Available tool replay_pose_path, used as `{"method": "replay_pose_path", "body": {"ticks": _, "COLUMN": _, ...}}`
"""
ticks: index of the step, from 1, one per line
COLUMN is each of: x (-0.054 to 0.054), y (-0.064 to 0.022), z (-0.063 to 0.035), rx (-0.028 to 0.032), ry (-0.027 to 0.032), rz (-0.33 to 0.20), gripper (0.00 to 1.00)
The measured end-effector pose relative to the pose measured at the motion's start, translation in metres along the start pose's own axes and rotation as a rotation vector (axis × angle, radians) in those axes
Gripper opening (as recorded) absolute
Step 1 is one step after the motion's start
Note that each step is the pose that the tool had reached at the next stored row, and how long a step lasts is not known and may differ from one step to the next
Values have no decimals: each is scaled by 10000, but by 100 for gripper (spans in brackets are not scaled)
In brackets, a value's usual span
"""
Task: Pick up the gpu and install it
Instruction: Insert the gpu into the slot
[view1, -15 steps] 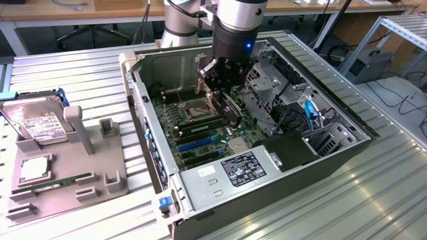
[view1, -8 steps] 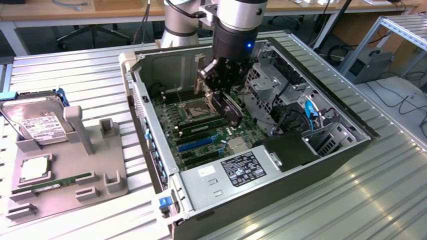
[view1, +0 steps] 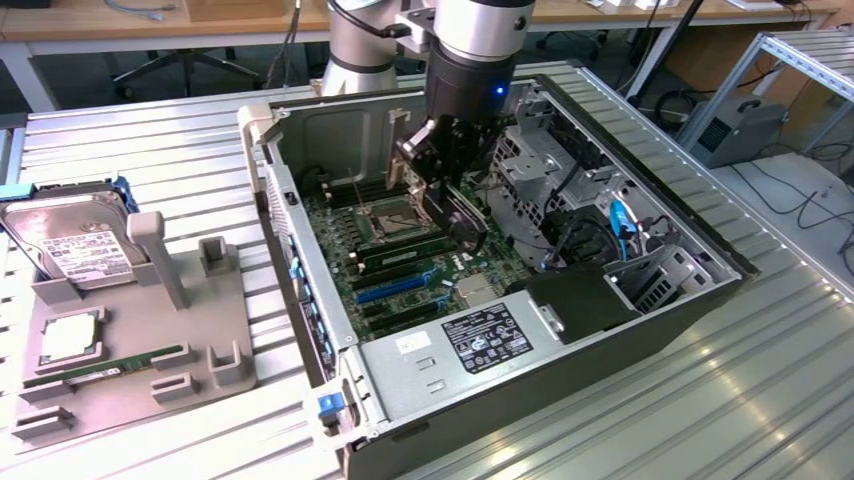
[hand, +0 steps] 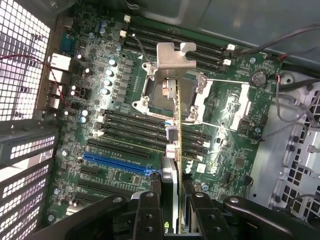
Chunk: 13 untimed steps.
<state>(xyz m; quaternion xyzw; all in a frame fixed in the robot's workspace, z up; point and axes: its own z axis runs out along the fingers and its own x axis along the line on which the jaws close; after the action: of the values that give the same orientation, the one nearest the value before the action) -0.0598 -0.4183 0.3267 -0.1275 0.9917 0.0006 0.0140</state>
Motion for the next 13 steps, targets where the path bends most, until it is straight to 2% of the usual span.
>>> {"method": "replay_pose_path", "body": {"ticks": 13, "x": 0, "y": 0, "z": 0, "rx": -21, "ry": -1, "rz": -751, "gripper": 27}}
